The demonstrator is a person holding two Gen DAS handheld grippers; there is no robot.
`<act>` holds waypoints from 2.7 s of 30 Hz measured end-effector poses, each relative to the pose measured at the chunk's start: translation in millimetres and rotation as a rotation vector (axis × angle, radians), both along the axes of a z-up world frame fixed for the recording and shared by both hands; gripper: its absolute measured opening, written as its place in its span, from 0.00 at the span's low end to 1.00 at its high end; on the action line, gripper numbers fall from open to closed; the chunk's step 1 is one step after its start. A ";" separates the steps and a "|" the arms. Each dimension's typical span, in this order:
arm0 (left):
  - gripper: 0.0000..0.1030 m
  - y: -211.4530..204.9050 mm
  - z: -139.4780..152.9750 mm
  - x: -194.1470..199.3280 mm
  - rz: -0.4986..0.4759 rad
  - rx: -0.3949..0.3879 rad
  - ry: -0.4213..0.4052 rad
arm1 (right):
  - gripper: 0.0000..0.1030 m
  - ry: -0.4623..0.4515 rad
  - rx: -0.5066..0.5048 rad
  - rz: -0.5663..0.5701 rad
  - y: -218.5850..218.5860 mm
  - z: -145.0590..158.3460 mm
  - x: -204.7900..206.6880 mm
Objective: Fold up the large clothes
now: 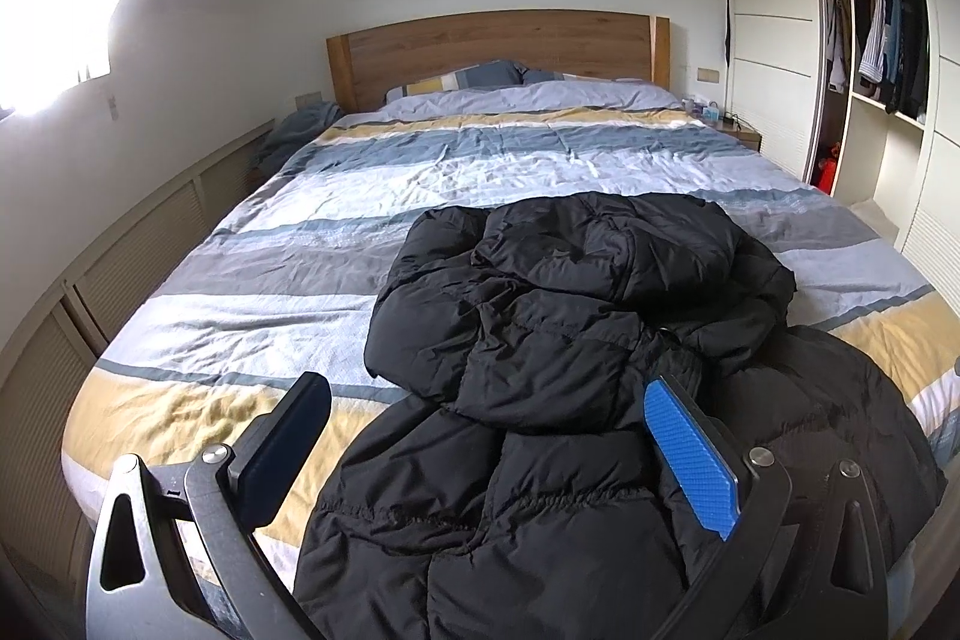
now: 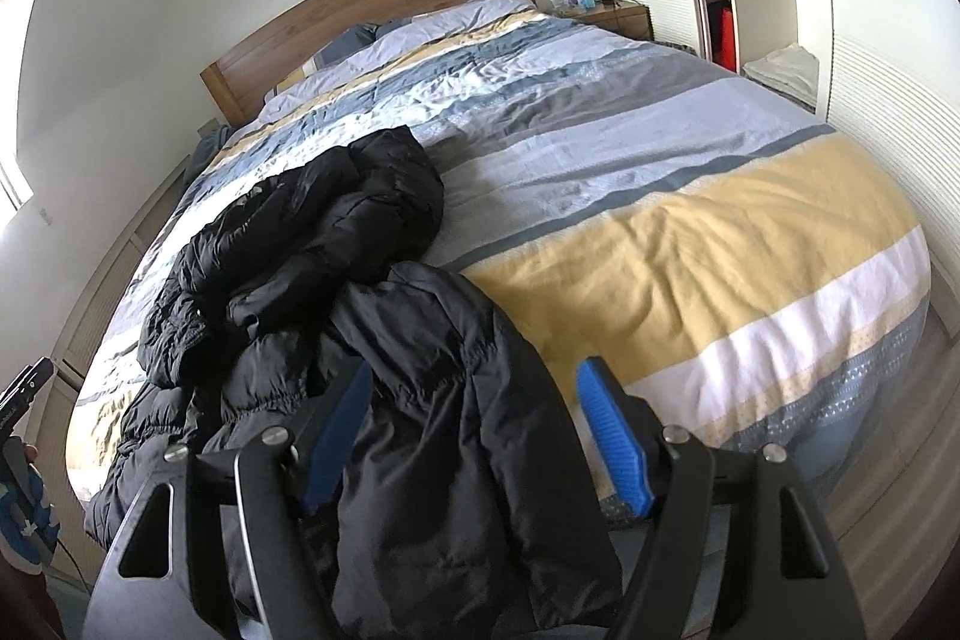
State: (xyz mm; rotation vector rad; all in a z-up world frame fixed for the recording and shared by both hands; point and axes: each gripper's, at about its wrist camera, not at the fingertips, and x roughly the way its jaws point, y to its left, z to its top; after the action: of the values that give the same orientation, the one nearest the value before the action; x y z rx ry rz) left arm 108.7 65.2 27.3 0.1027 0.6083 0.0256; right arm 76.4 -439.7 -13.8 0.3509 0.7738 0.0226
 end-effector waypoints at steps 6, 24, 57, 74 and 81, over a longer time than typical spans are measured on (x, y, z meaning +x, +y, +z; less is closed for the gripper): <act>1.00 4.1 -4.1 -3.5 0.004 -0.009 0.012 | 0.68 0.002 0.014 -0.031 -13.6 -3.9 -7.3; 1.00 18.1 -26.9 3.2 0.028 -0.017 0.081 | 0.68 0.072 0.049 -0.065 -29.3 -32.1 -14.2; 1.00 109.9 -100.3 -8.9 0.167 -0.108 0.240 | 0.68 0.204 0.098 -0.009 -19.3 -80.8 -5.6; 0.99 183.5 -137.5 -35.0 0.142 -0.357 0.364 | 0.69 0.244 0.250 0.049 -27.8 -112.2 -5.7; 0.99 204.9 -159.0 -44.2 0.132 -0.543 0.403 | 0.75 0.269 0.384 0.083 -27.3 -135.0 -6.0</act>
State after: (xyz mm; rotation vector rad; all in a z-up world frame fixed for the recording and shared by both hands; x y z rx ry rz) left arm 64.5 270.1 -131.7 -0.4699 1.0035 -0.0340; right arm 70.4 -467.0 -148.8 0.6957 1.0523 0.2069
